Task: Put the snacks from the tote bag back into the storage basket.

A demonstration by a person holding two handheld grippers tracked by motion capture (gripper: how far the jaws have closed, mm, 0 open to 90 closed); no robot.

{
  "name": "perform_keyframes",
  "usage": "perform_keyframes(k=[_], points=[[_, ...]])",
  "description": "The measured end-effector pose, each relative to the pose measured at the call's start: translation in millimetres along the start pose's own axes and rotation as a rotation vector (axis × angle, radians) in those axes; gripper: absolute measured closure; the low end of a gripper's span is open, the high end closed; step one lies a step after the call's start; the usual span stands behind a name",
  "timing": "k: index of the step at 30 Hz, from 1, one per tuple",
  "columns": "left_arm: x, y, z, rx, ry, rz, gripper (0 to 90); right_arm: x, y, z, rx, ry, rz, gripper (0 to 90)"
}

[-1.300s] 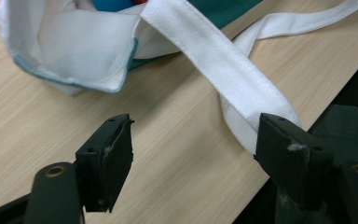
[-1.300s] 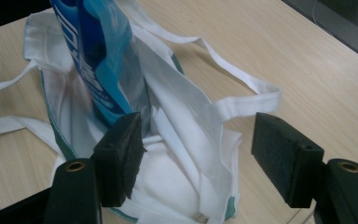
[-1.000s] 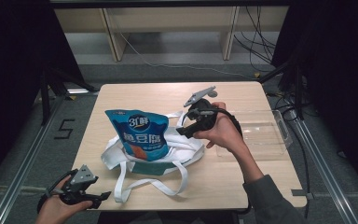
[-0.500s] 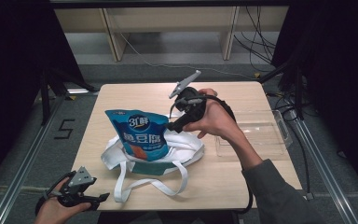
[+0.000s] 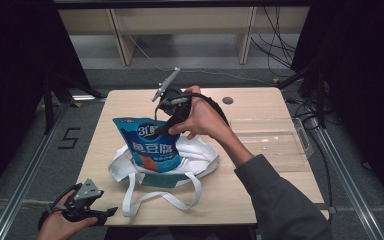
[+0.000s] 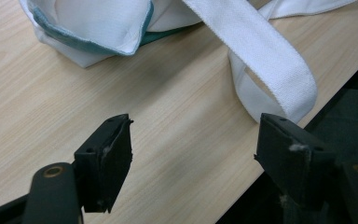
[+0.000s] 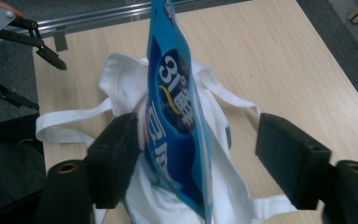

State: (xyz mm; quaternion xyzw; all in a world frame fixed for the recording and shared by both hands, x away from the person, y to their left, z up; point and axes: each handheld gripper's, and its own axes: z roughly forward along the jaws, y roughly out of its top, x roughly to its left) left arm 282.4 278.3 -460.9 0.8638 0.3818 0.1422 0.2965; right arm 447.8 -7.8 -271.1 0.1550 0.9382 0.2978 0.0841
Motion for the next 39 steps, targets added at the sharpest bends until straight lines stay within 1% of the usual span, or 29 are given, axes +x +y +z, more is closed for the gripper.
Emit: perform_keyframes(k=[1, 2, 3, 4, 5, 6, 7, 8, 9, 10, 11, 12, 15, 17, 18, 20, 22, 23, 25, 27, 29, 30, 31, 33, 34, 36, 37, 38, 39], points=[[0.3, 0.1, -0.4, 0.001, 0.005, 0.005, 25.8, 0.2, 7.1, 3.9, 0.013, 0.004, -0.042, 39.6], [1.4, 0.3, -0.8, 0.002, 0.009, 0.019, 25.8, 0.2, 7.1, 3.9, 0.013, 0.004, -0.042, 39.6], [0.6, -0.3, -0.5, 0.002, 0.000, -0.001, 25.7, 0.0, 9.8, 5.2, 0.033, 0.001, -0.057, 42.2], [1.5, -0.2, -0.3, 0.013, 0.005, 0.002, 25.8, 0.7, 14.8, 9.2, 0.042, 0.015, -0.057, 44.6], [1.5, -0.2, -0.3, 0.013, 0.005, 0.002, 25.8, 0.7, 14.8, 9.2, 0.042, 0.015, -0.057, 44.6], [2.9, -0.4, -1.2, 0.011, 0.004, 0.016, 25.8, 1.0, 18.2, 12.4, 0.058, 0.013, -0.048, 46.8], [3.0, -0.8, -0.7, 0.006, 0.007, 0.015, 25.8, -0.9, 20.1, 14.2, 0.053, 0.011, -0.069, 47.8], [3.1, -1.0, -0.6, 0.006, 0.008, 0.014, 25.8, -0.8, 21.1, 14.9, 0.055, 0.012, -0.067, 49.0], [2.0, -1.5, 0.1, 0.006, 0.000, -0.006, 25.8, -1.5, 22.4, 16.2, 0.060, 0.021, -0.070, 49.8], [2.0, -1.5, 0.1, 0.006, 0.000, -0.006, 25.8, -1.5, 22.4, 16.2, 0.060, 0.021, -0.070, 49.8], [2.5, -1.1, 0.0, 0.006, 0.005, 0.011, 25.8, -1.8, 23.6, 18.2, 0.061, 0.024, -0.069, 50.7], [1.3, -1.3, 1.3, 0.007, 0.002, -0.004, 25.8, -2.4, 25.3, 21.1, 0.076, 0.028, -0.073, 53.0], [1.3, -1.4, 1.4, 0.007, 0.002, -0.005, 25.8, -3.0, 28.0, 25.2, 0.088, 0.033, -0.068, 55.0], [2.0, -1.3, 0.7, 0.007, 0.005, 0.008, 25.8, -3.3, 30.2, 28.0, 0.091, 0.032, -0.068, 56.7], [2.1, -1.3, 0.7, 0.007, 0.005, 0.008, 25.8, -4.1, 31.5, 29.8, 0.093, 0.044, -0.082, 58.3], [2.0, -1.3, 0.7, 0.007, 0.005, 0.008, 25.8, -3.2, 33.5, 32.7, 0.107, 0.041, -0.080, 60.5], [1.3, -1.6, 1.4, 0.008, 0.004, -0.005, 25.8, -2.0, 35.6, 35.6, 0.124, 0.039, -0.059, 63.5], [1.4, -1.4, 1.7, 0.017, 0.006, -0.005, 25.8, -3.4, 36.5, 37.4, 0.116, 0.042, -0.076, 65.7], [1.4, -1.7, 1.7, 0.010, 0.000, -0.006, 25.8, -2.6, 37.0, 38.0, 0.126, 0.034, -0.068, 67.3], [1.4, -1.8, 1.6, 0.007, 0.001, -0.008, 25.8, -2.7, 38.3, 40.1, 0.132, 0.044, -0.078, 68.9], [1.3, -1.8, 1.4, 0.008, -0.002, -0.008, 25.8, -4.4, 39.4, 43.1, 0.125, 0.051, -0.107, 69.2], [1.3, -1.8, 1.7, 0.010, 0.002, -0.007, 25.8, -3.9, 39.8, 43.4, 0.138, 0.047, -0.093, 70.2], [1.2, -1.7, 1.6, 0.010, 0.001, -0.007, 25.8, -4.4, 40.1, 44.0, 0.146, 0.045, -0.098, 71.0], [1.2, -1.8, 1.5, 0.009, 0.000, -0.005, 25.8, -7.4, 41.0, 47.0, 0.135, 0.051, -0.141, 72.8], [1.3, -1.5, 1.8, 0.018, 0.005, -0.003, 25.8, -5.4, 40.8, 47.2, 0.156, 0.046, -0.111, 73.2], [0.7, -1.9, 1.8, 0.012, -0.005, -0.004, 25.8, -5.2, 41.0, 47.9, 0.161, 0.048, -0.110, 74.3], [0.6, -1.9, 1.8, 0.012, -0.005, -0.004, 25.8, -7.6, 41.6, 50.2, 0.140, 0.058, -0.150, 74.9], [0.6, -1.9, 1.8, 0.012, -0.005, -0.004, 25.8, -6.4, 41.5, 50.0, 0.152, 0.052, -0.126, 75.4], [0.5, -1.7, 1.8, 0.011, -0.005, -0.003, 25.8, -7.1, 41.8, 51.3, 0.151, 0.056, -0.131, 76.6]])
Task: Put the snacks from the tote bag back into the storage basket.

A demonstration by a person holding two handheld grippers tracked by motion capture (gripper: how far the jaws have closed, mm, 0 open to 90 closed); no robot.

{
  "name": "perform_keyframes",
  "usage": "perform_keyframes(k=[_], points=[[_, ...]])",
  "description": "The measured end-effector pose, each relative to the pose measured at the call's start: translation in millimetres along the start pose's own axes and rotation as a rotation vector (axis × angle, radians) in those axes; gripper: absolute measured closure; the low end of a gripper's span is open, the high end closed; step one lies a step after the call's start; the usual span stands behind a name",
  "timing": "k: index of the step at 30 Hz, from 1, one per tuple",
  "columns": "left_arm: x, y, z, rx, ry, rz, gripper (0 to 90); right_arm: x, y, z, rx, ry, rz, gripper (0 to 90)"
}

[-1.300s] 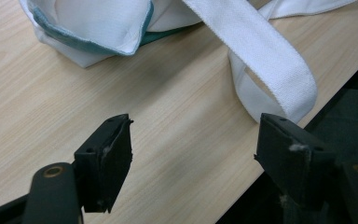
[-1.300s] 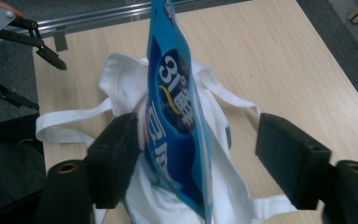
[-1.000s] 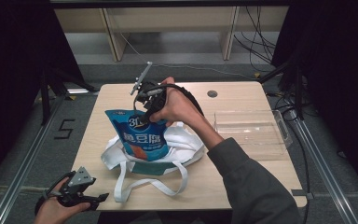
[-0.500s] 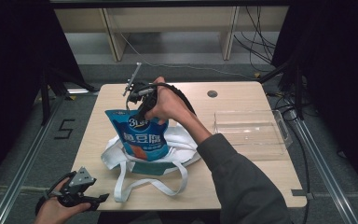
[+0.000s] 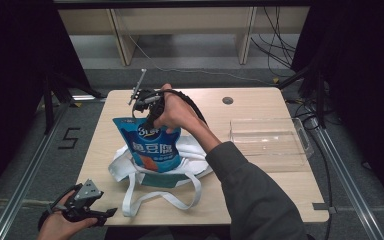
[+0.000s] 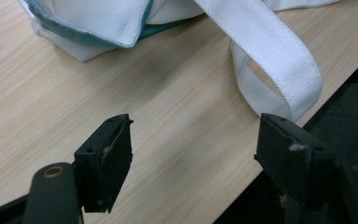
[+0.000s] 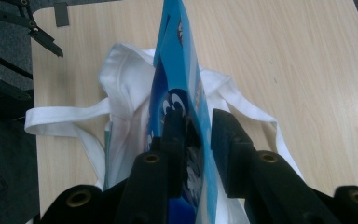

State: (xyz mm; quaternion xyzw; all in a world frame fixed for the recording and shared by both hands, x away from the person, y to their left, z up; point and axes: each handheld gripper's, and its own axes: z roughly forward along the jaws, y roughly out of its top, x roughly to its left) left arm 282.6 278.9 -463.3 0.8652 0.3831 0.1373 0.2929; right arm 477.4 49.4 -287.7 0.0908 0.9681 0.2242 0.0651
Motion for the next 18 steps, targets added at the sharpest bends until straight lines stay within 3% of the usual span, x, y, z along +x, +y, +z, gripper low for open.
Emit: perform_keyframes(k=[4, 6, 7, 9, 10, 11, 18], points=[[0.1, -0.2, -0.1, 0.001, 0.001, -0.002, 25.8, -0.7, 1.2, 4.1, 0.003, 0.022, -0.019, 82.3], [0.1, -0.2, 0.0, 0.000, 0.000, -0.002, 25.9, 0.9, 1.8, 4.1, 0.024, 0.015, -0.001, 86.0], [0.0, -0.2, 0.0, 0.001, 0.000, -0.001, 25.9, -0.6, 2.0, 4.8, 0.011, 0.016, -0.025, 87.1], [-0.1, -0.2, 0.0, 0.002, -0.003, 0.001, 26.3, -0.3, 1.9, 4.0, 0.022, 0.013, -0.013, 89.7], [-0.1, -0.2, 0.0, 0.002, -0.003, 0.001, 26.4, -0.3, 1.9, 4.0, 0.022, 0.013, -0.013, 89.7], [-0.1, -0.1, 0.0, 0.002, -0.004, 0.001, 26.5, 0.3, 2.9, 4.3, 0.016, 0.015, -0.046, 90.0], [0.2, 0.0, 0.0, 0.001, -0.003, -0.002, 26.9, 2.8, 7.2, -0.6, 0.020, -0.009, -0.059, 90.0]])
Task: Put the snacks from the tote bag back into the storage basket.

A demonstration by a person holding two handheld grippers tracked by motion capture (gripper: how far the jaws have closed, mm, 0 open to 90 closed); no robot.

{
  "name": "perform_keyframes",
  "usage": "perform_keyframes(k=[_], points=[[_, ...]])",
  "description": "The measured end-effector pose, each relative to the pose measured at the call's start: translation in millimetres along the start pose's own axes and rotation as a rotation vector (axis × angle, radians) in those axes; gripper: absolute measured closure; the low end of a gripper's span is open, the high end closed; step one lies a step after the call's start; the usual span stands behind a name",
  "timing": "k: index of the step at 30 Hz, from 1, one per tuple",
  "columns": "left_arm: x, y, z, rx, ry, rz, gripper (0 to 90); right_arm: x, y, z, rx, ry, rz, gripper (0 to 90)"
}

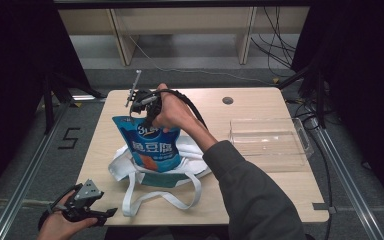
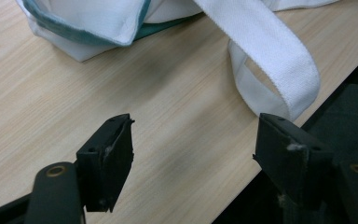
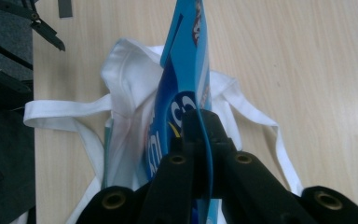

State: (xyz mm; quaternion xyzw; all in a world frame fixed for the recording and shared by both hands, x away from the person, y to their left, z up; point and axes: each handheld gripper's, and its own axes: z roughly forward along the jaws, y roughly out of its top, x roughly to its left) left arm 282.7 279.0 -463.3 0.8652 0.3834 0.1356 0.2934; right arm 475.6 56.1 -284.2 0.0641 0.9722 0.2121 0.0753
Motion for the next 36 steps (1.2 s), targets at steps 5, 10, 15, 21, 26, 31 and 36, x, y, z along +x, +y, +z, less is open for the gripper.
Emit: perform_keyframes(k=[5, 10, 15, 21, 26, 31, 36], points=[[0.4, -0.3, 0.0, -0.001, 0.004, 0.000, 26.8, 1.6, 8.8, -16.9, 0.001, -0.017, -0.003, 90.0], [0.6, -0.5, 0.0, 0.000, 0.003, -0.001, 26.9, -3.5, 17.7, -45.0, -0.018, -0.046, -0.037, 90.0], [0.7, -0.6, -0.1, 0.000, 0.004, 0.001, 26.8, -3.6, 20.0, -73.5, -0.040, -0.075, -0.036, 90.0], [2.0, -0.7, -1.0, 0.002, 0.011, 0.014, 26.8, -9.7, 5.3, -102.0, -0.023, -0.116, -0.022, 90.0], [3.2, -0.6, -1.2, 0.008, 0.016, 0.018, 26.8, -18.3, -20.0, -126.7, 0.012, -0.164, 0.011, 90.0], [2.9, -0.7, -0.6, 0.013, 0.017, 0.019, 26.8, -28.4, -52.3, -147.0, 0.039, -0.211, 0.064, 90.0], [1.9, -1.2, 1.4, 0.008, 0.010, -0.010, 26.8, -38.6, -84.8, -163.7, 0.050, -0.251, 0.126, 90.0]])
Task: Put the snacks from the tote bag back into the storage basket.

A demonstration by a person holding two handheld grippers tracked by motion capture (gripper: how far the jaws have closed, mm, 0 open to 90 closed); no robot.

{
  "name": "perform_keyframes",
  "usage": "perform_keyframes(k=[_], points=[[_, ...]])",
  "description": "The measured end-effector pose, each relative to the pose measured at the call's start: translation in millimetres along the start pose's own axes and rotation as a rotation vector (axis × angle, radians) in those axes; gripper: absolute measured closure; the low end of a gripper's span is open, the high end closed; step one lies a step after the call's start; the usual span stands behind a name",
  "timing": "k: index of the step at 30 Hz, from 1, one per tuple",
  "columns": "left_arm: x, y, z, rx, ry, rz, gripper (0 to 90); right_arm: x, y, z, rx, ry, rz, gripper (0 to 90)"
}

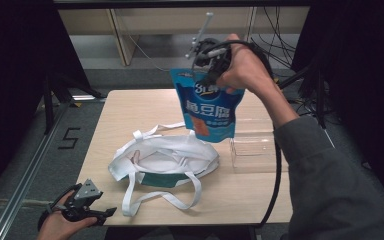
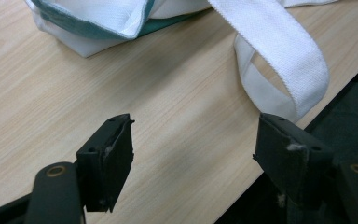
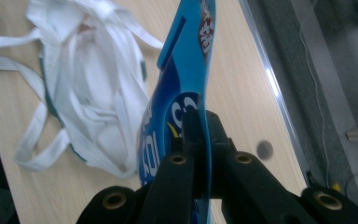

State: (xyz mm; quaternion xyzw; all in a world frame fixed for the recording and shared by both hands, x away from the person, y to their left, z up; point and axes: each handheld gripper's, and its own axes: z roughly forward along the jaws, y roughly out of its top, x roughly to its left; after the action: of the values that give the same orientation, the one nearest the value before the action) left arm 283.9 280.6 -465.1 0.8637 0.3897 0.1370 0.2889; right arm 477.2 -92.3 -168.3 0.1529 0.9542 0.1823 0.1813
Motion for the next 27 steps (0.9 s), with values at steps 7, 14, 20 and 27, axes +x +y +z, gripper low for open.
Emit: perform_keyframes(k=[7, 14, 20, 27], points=[[1.2, 0.0, 0.2, 0.004, 0.010, 0.009, 26.6, -22.4, -40.0, -12.9, 0.032, -0.037, 0.056, 90.0], [2.5, 0.2, 0.0, 0.015, 0.013, 0.013, 26.5, -37.2, -73.8, -22.7, 0.041, -0.059, 0.127, 90.0], [1.3, -0.5, 1.5, 0.009, 0.005, -0.014, 26.5, -43.2, -94.1, -19.8, 0.078, -0.067, 0.177, 90.0], [1.5, -0.5, 1.7, 0.011, 0.003, -0.017, 26.5, -53.6, -121.6, -14.3, 0.074, -0.061, 0.205, 90.0]])
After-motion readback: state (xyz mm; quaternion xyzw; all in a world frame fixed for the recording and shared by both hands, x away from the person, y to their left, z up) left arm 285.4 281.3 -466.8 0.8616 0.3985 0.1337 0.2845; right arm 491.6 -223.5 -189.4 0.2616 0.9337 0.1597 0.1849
